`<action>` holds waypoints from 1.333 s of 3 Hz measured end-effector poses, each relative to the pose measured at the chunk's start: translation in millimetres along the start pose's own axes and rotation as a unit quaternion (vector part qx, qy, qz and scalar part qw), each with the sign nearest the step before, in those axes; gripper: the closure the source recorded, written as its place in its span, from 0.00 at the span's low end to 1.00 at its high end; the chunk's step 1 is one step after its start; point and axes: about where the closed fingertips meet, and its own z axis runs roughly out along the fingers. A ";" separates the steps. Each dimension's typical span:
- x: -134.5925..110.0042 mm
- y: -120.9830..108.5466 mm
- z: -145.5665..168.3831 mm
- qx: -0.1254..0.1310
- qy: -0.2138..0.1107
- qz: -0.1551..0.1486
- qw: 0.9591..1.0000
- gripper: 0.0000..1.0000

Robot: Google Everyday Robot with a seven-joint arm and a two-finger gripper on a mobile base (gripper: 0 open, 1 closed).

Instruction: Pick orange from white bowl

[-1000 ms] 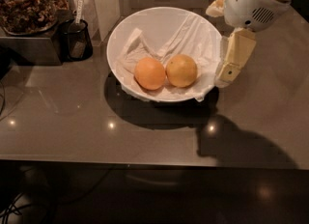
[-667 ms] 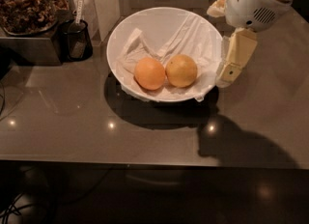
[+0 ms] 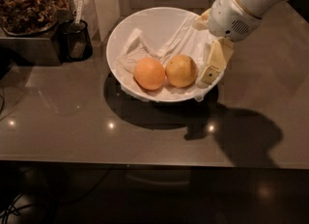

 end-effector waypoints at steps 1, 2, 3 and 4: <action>-0.2 -0.1 0.2 0.000 0.000 0.000 1.000 0.00; -7.2 -12.3 13.0 -0.005 -0.018 -0.006 1.000 0.00; -7.5 -13.4 14.4 -0.005 -0.019 -0.007 1.000 0.05; -7.5 -13.4 14.6 -0.006 -0.019 -0.007 1.000 0.22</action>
Offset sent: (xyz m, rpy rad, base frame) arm 0.0337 0.0227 -0.0119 0.0764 -0.0018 0.0477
